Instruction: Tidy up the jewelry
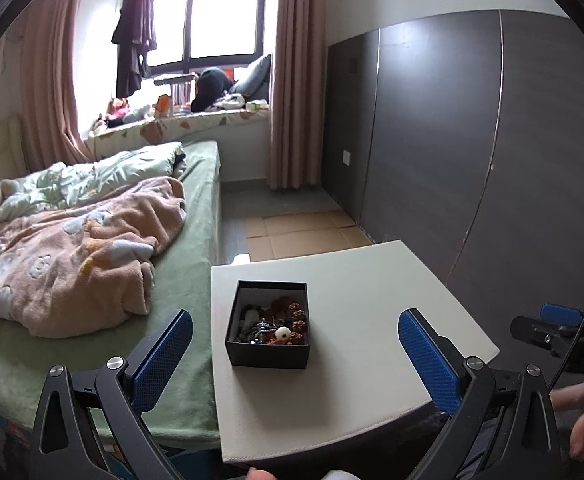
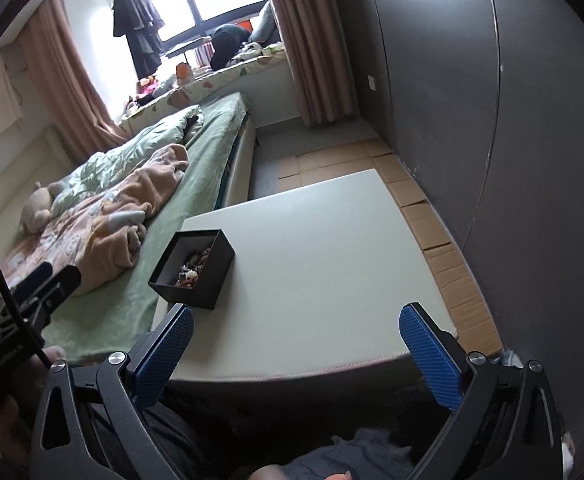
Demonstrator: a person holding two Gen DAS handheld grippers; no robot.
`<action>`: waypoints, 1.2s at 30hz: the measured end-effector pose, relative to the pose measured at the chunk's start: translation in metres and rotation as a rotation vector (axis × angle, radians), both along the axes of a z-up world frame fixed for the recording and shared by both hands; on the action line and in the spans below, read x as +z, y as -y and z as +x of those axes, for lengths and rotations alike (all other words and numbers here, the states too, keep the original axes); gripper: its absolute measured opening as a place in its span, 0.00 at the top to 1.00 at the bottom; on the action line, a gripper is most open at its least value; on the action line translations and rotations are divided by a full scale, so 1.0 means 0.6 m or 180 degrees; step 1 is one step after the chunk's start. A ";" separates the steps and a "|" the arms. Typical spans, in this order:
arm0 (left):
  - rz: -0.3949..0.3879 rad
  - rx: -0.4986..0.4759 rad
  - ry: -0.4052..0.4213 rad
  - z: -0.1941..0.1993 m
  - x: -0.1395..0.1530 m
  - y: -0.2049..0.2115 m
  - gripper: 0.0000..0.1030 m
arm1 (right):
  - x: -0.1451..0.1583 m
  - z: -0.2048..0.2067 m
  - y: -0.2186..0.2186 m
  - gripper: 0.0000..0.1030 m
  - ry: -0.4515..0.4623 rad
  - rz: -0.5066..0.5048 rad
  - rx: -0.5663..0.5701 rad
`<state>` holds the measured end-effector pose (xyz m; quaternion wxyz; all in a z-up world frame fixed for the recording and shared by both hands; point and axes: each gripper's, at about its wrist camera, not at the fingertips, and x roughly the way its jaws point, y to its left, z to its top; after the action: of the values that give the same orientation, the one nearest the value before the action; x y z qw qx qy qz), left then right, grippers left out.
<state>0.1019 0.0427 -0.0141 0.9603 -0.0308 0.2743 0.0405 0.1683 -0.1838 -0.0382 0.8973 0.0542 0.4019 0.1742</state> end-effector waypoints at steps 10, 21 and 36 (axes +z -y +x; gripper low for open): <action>-0.0062 0.0147 0.0292 -0.033 0.003 -0.012 0.00 | 0.001 -0.034 -0.002 0.00 0.0201 0.0092 -0.0087; -0.0123 0.0224 0.0252 -0.035 0.000 -0.020 0.00 | 0.006 -0.046 -0.030 0.00 0.0263 -0.0197 -0.0028; -0.0351 0.0333 0.0217 -0.036 -0.004 -0.051 0.00 | 0.005 -0.049 -0.031 0.00 0.0267 -0.0215 -0.0048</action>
<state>0.0802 0.0735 -0.0166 0.9625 -0.0993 0.2413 0.0745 0.1388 -0.1650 -0.0350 0.9160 0.0195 0.3692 0.1558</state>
